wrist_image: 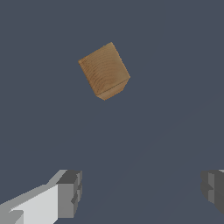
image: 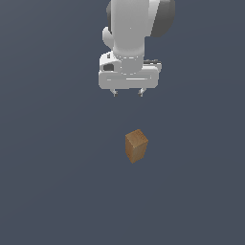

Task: Pick up the object and move it to a goal position.

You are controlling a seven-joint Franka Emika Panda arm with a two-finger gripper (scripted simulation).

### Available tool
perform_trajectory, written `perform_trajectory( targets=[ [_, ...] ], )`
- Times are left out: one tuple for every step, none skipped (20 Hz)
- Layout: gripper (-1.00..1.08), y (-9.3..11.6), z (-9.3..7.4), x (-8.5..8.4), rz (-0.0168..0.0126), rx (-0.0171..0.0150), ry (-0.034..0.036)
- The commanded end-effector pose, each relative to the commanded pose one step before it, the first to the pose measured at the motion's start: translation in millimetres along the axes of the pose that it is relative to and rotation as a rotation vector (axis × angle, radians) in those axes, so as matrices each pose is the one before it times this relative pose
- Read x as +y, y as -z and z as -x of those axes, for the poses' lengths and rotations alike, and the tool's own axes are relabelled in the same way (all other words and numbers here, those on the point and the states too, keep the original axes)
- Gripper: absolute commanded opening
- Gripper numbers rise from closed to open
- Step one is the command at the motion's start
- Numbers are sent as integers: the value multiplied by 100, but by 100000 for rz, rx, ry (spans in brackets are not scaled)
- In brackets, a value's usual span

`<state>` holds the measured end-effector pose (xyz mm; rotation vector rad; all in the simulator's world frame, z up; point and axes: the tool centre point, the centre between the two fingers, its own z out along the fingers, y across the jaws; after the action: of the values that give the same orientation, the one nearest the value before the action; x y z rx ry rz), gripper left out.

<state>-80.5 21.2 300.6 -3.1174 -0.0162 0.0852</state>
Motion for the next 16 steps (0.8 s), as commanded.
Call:
perform_trajectory(
  targets=[
    [100,0,0,1,0,0,0],
    [100,-8,-5,7,-24,-36,-54],
    [100,-34,-21,44,-90,-126,-195],
    [100,-52,-31,67,-144,-202,-317],
    [100,-68,-38,91,-197,-279,-450],
    [100,-81,-40,117,-251,-357,-602],
    [100,-78,-28,128,-271,-386,-695],
    [100,-51,-5,106,-224,-316,-620],
    [100,-26,15,80,-170,-234,-514],
    [100,-4,30,50,-113,-150,-382],
    [100,9,32,28,-57,-69,-232],
    [100,5,12,-9,0,0,0],
    [100,4,-16,-19,56,76,171],
    [100,-27,-61,-28,65,70,309],
    [100,-50,-98,-29,73,70,408],
    [100,-73,-136,-38,88,77,536]
  ],
)
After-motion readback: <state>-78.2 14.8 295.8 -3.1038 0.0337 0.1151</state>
